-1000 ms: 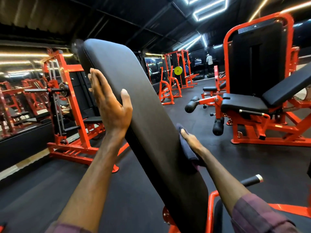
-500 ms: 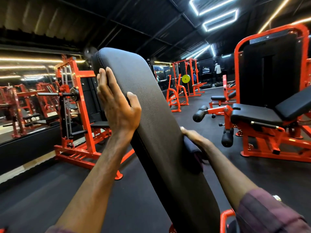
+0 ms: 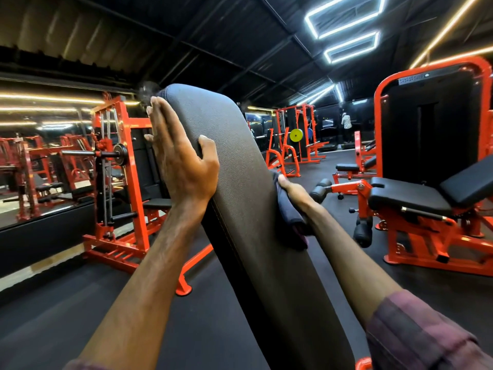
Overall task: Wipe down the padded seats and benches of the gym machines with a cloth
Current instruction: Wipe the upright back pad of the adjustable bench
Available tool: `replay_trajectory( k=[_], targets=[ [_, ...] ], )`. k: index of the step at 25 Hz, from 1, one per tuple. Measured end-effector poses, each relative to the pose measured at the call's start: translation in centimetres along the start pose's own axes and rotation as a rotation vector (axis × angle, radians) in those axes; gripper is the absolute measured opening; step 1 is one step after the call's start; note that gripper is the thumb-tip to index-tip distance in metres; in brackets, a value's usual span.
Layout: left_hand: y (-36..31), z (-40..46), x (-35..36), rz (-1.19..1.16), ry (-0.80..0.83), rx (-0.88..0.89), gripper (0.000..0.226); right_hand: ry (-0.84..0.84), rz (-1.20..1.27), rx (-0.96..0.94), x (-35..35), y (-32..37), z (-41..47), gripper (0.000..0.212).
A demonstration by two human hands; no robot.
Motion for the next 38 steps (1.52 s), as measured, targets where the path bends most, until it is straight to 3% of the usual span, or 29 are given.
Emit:
replay_trajectory(
  k=[2, 7, 12, 16, 20, 24, 26, 29, 32, 35, 38],
  targets=[
    [0.1, 0.1, 0.2, -0.007, 0.023, -0.006, 0.086, -0.046, -0.063, -0.103, 0.5, 1.7, 0.8, 0.055],
    [0.0, 1.4, -0.7, 0.014, 0.008, -0.026, 0.088, 0.037, -0.199, -0.065, 1.4, 3.9, 2.0, 0.055],
    [0.1, 1.9, -1.0, 0.032, -0.086, -0.006, 0.075, -0.044, -0.112, -0.166, 2.2, 5.5, 4.1, 0.057],
    [0.3, 1.9, 0.1, -0.006, 0.012, 0.045, 0.084, 0.048, -0.239, -0.156, 2.8, 7.5, 4.5, 0.057],
    [0.6, 2.2, 0.2, -0.025, 0.048, 0.042, 0.085, -0.051, -0.180, -0.300, 5.0, 13.7, 6.1, 0.058],
    [0.8, 2.3, 0.1, -0.064, 0.037, 0.044, 0.085, 0.007, -0.255, -0.187, 4.2, 10.9, 5.5, 0.062],
    [0.8, 2.2, 0.2, -0.078, 0.046, 0.045, 0.084, 0.077, -0.256, -0.200, 4.7, 12.5, 5.4, 0.055],
    [0.9, 2.2, 0.2, -0.098, 0.052, 0.050, 0.084, -0.022, -0.144, -0.296, 6.2, 16.6, 6.4, 0.053],
    [1.1, 2.2, 0.3, -0.098, 0.060, 0.018, 0.086, -0.085, -0.227, -0.344, 6.5, 16.1, 5.1, 0.060],
    [1.2, 2.0, 0.4, -0.133, 0.064, -0.003, 0.085, -0.018, -0.283, -0.258, 6.0, 15.8, 5.0, 0.058],
    [1.3, 2.2, 0.4, -0.156, 0.049, 0.004, 0.082, 0.035, -0.307, -0.371, 7.5, 20.0, 8.5, 0.056]
  ],
)
Point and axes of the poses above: each hand's wrist, its own z-axis towards the middle knuckle, its own x-axis out of the palm, y = z × x, the point moved 6 cm from there along z, towards the middle knuckle, and after that the axes turned 8 degrees about -x, right-handed, at the moved point
